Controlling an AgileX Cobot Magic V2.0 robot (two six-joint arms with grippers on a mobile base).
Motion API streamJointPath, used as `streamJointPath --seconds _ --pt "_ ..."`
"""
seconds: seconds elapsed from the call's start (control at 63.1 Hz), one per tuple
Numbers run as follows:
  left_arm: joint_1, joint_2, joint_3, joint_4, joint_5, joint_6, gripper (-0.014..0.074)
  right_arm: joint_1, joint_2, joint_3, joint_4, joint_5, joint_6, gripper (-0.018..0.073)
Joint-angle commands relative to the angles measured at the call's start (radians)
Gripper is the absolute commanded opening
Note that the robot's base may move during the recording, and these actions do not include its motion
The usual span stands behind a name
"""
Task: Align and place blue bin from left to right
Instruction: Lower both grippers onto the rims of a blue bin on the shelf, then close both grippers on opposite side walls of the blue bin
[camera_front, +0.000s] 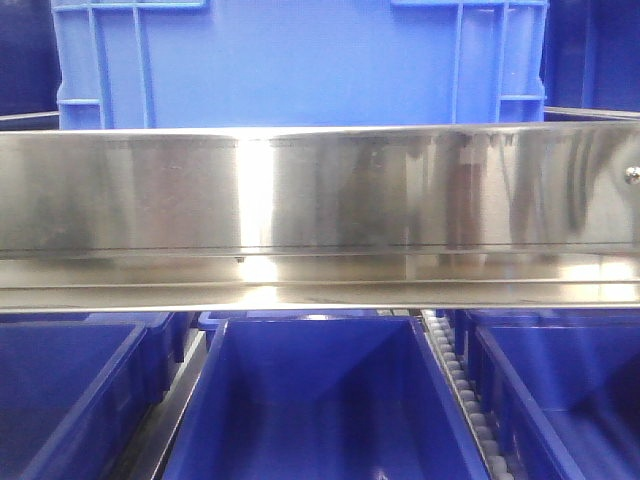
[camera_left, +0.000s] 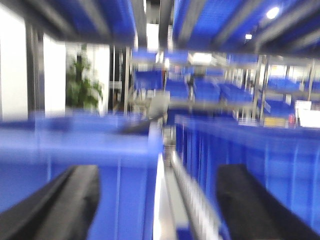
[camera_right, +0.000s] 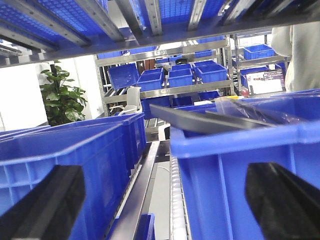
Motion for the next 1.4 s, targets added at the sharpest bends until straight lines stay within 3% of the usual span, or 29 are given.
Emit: streamJointPath --seconds 0.0,0.095,0.222,0.476,0.666,0.793,0.967,1.11,1.253,1.38 --pt "-0.026 0.032 -0.065 0.007 -0.027 0.004 0.0459 0.01 0.033 -0.019 0.0 0.003 -0.007 0.0559" --pt "-0.056 0.088 -0.128 0.024 0.021 0.006 0.0467 0.029 0.07 -0.056 0.008 0.037 -0.007 0.0559" --pt "-0.095 0.223 -0.265 0.054 0.191 0.006 0.0468 0.067 0.153 -0.162 0.008 0.152 -0.007 0.0559" --pt "-0.108 0.548 -0.591 0.037 0.427 0.006 0.0468 0.184 0.44 -0.427 0.008 0.282 -0.054 0.0559" --pt "-0.198 0.759 -0.8 0.033 0.515 0.006 0.0467 0.285 0.688 -0.654 0.008 0.39 -0.067 0.0559" --pt "-0.265 0.915 -0.95 0.033 0.649 0.006 0.0467 0.334 0.862 -0.855 0.008 0.496 -0.067 0.0559" --pt "-0.294 1.13 -1.199 0.033 0.831 -0.021 0.0467 0.343 1.109 -1.191 -0.026 0.743 -0.067 0.0559" --pt "-0.294 1.28 -1.379 0.052 0.936 -0.074 0.0466 0.343 1.308 -1.47 -0.13 0.952 -0.006 0.0559" --pt "-0.294 1.407 -1.498 0.062 0.99 -0.094 0.0465 0.343 1.468 -1.638 -0.172 0.952 0.01 0.0559" --pt "-0.294 1.501 -1.557 0.054 0.995 -0.11 0.0465 0.343 1.558 -1.673 -0.174 0.952 0.014 0.0559"
